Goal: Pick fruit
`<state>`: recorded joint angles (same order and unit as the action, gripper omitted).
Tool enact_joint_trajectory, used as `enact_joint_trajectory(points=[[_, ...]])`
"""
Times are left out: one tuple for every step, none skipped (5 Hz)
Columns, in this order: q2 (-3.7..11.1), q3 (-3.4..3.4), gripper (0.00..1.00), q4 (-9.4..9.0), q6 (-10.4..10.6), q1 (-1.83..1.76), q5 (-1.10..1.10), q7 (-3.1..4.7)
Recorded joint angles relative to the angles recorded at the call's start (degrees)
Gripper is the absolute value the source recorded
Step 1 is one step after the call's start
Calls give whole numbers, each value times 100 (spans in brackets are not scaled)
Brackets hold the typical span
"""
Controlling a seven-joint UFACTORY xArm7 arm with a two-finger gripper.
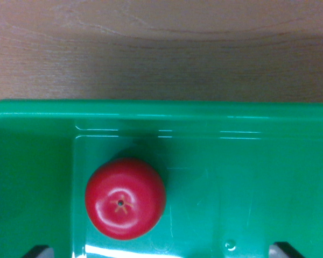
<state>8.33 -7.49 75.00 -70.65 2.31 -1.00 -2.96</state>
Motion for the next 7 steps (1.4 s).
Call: enact_joint_trajectory(points=[[130,-24,0,-151,265,-35,36,8],[130,-24,0,-151,265,-35,36,8],[262,-49,0,-306,536,-70,73,16],[262,-49,0,-306,536,-70,73,16],[392,-73,0,-457,801,-105,109,23],[392,-73,0,-457,801,-105,109,23],[516,-96,0,-602,1055,-139,144,31]])
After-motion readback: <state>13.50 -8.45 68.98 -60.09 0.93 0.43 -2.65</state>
